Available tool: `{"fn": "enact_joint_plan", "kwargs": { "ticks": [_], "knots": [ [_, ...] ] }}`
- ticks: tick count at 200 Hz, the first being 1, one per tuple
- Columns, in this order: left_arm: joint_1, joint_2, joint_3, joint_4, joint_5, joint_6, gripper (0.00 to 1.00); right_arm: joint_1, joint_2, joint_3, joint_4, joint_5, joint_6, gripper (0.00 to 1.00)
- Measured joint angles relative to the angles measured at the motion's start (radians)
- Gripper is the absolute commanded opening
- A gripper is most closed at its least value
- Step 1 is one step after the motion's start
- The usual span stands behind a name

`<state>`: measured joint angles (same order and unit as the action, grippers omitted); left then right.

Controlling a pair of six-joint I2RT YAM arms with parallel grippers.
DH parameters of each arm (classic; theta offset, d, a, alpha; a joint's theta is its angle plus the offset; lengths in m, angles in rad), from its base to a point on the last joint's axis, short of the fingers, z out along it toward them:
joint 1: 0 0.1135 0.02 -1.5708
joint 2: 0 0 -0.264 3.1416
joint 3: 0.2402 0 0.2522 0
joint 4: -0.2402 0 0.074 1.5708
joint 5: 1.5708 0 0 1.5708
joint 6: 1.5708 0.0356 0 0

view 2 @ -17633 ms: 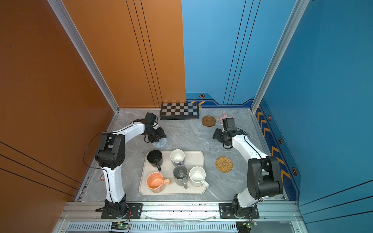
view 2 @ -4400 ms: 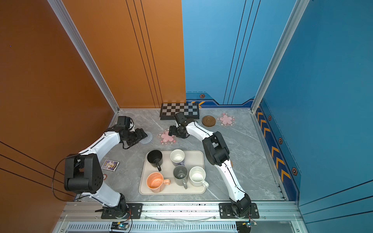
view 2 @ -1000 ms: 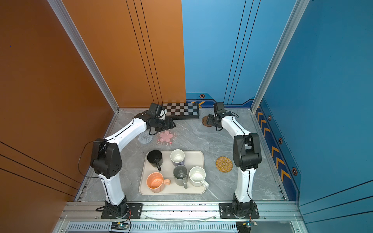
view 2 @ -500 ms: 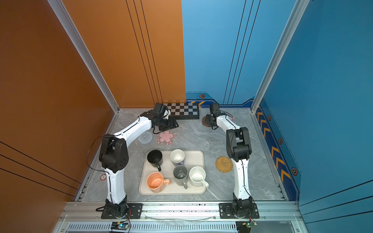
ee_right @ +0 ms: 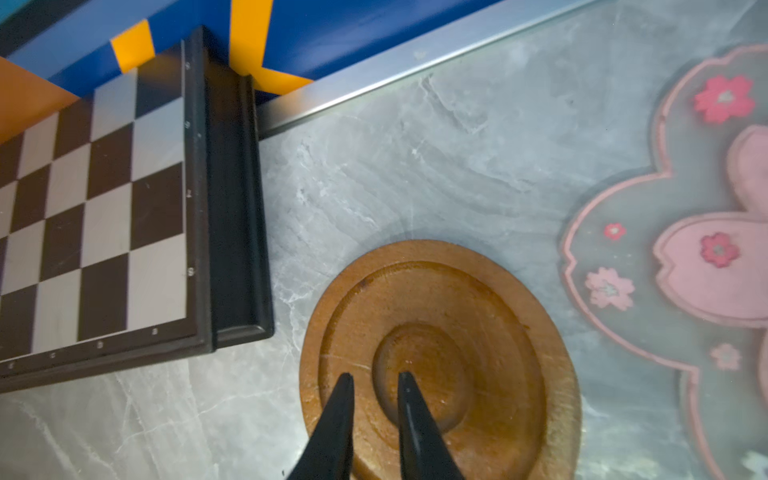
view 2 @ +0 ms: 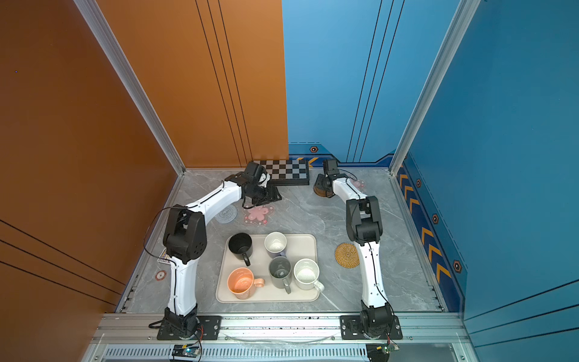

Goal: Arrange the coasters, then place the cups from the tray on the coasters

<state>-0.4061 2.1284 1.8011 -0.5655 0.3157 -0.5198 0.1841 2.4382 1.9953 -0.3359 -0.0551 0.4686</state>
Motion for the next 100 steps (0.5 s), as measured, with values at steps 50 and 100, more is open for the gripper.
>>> {"fn": "enact_joint_plan", "kwargs": {
  "ticks": [50, 100],
  "knots": [
    [0.002, 0.000, 0.010, 0.000, 0.008, 0.000, 0.67, 0.000, 0.021, 0.000, -0.002, 0.000, 0.027, 0.21],
    [0.000, 0.019, 0.011, 0.001, 0.030, -0.001, 0.67, 0.001, 0.021, 0.000, -0.013, -0.001, 0.038, 0.20]
  ]
}}
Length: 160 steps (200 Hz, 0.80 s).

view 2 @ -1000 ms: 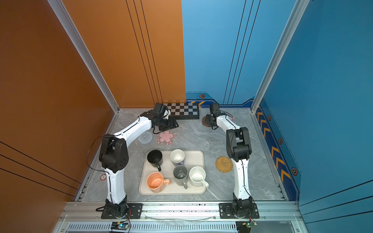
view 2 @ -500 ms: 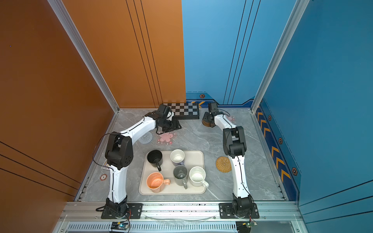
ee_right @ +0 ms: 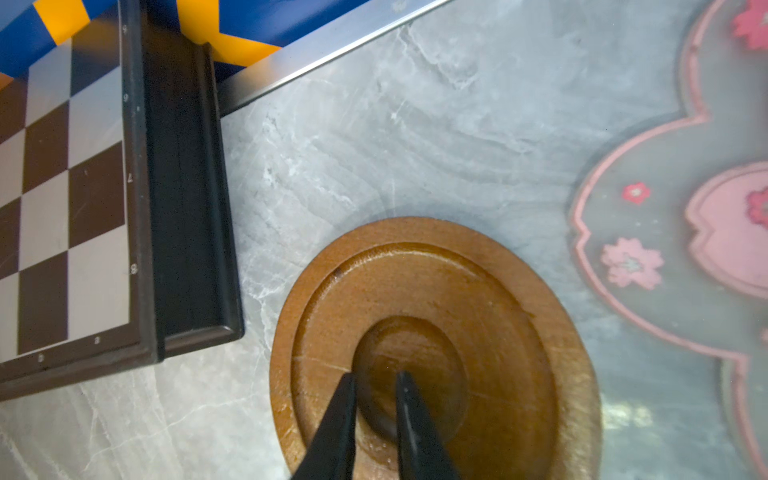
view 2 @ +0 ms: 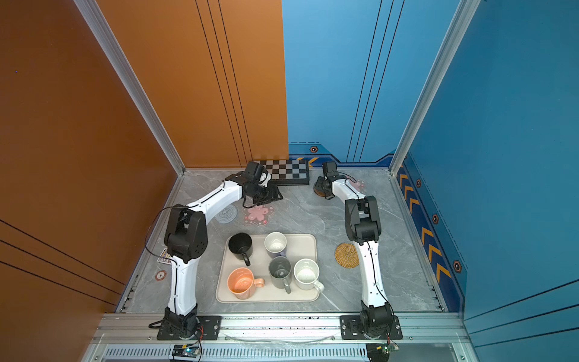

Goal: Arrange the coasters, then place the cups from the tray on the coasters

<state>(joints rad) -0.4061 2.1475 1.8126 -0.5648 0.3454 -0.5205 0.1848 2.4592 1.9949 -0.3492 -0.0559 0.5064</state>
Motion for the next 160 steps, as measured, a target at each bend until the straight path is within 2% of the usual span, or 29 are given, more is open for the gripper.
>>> {"fn": "enact_joint_plan", "kwargs": {
  "ticks": [97, 160],
  "knots": [
    [-0.026, 0.003, 0.000, 0.000, 0.000, -0.004, 0.67, 0.070, -0.163, -0.252, 0.019, -0.045, 0.019, 0.21],
    [-0.063, 0.034, 0.054, 0.002, -0.001, -0.039, 0.52, 0.137, -0.297, -0.410, -0.021, -0.110, 0.046, 0.20]
  ]
}}
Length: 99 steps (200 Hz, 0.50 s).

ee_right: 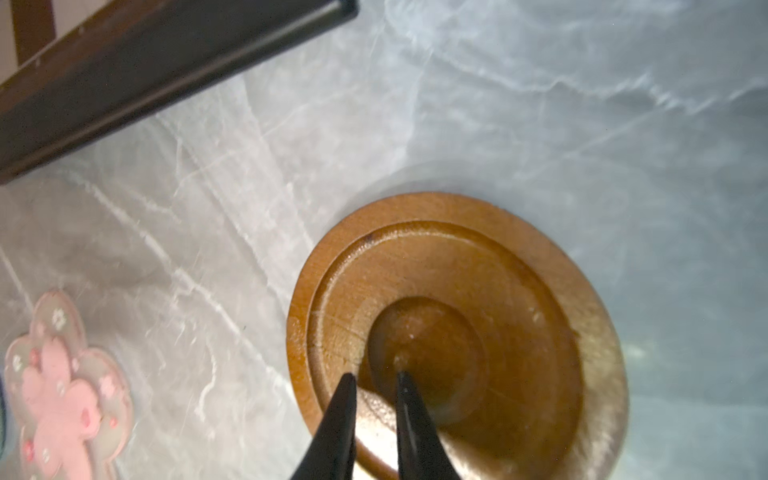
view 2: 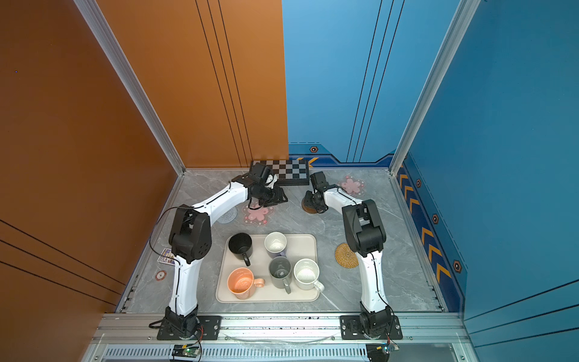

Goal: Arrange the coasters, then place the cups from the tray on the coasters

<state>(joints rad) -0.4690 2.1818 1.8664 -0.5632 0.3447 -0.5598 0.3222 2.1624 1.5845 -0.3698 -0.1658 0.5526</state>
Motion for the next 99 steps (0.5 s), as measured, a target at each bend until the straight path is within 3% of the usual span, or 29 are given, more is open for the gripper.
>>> {"fn": "enact_joint_plan", "kwargs": {
  "ticks": [19, 70, 99],
  "knots": [
    [-0.017, 0.028, 0.042, 0.002, 0.000, -0.010, 0.49, 0.003, -0.081, -0.069, -0.011, -0.008, 0.002, 0.27],
    [-0.071, 0.143, 0.197, 0.005, 0.001, -0.007, 0.22, -0.137, -0.319, -0.146, -0.021, 0.000, 0.002, 0.41],
    [-0.124, 0.235, 0.301, 0.006, 0.001, 0.013, 0.20, -0.225, -0.435, -0.205, -0.023, 0.014, 0.002, 0.44]
  ]
}}
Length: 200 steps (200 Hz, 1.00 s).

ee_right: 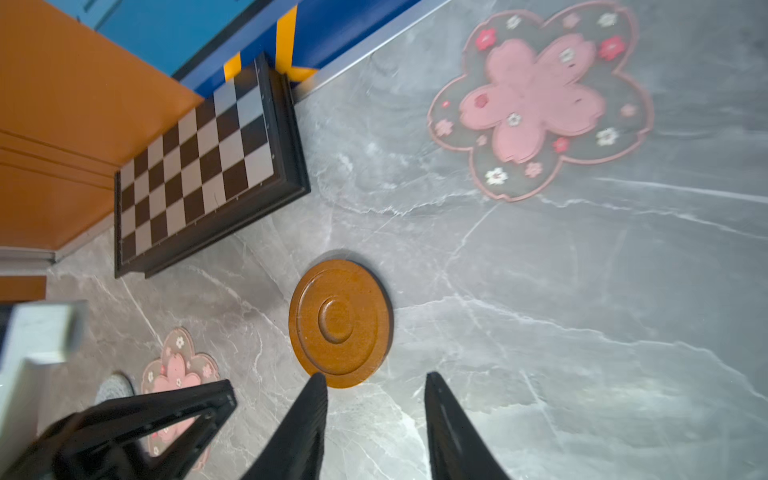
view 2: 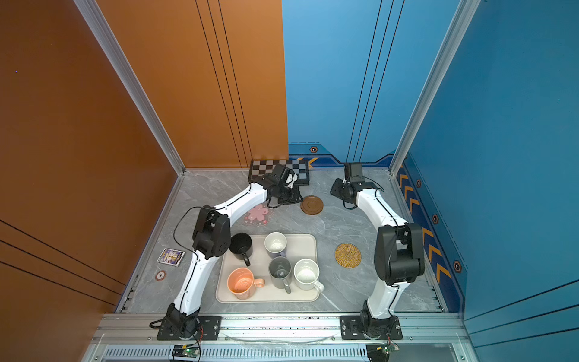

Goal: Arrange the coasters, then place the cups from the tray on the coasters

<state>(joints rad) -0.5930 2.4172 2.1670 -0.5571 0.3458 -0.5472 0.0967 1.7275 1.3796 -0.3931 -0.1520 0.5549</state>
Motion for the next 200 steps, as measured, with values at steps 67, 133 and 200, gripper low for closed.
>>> {"fn": "enact_joint_plan", "kwargs": {
  "ticks": [67, 133, 200],
  "knots": [
    [-0.091, 0.180, 0.195, -0.001, 0.000, -0.012, 0.18, -0.026, -0.156, -0.139, -0.064, 0.000, -0.042, 0.50],
    [-0.085, 0.231, 0.238, -0.001, -0.052, -0.056, 0.17, -0.082, -0.249, -0.211, -0.079, -0.002, -0.069, 0.50],
    [-0.047, 0.231, 0.221, 0.000, -0.096, -0.075, 0.17, -0.086, -0.248, -0.231, -0.079, -0.013, -0.080, 0.50]
  ]
}}
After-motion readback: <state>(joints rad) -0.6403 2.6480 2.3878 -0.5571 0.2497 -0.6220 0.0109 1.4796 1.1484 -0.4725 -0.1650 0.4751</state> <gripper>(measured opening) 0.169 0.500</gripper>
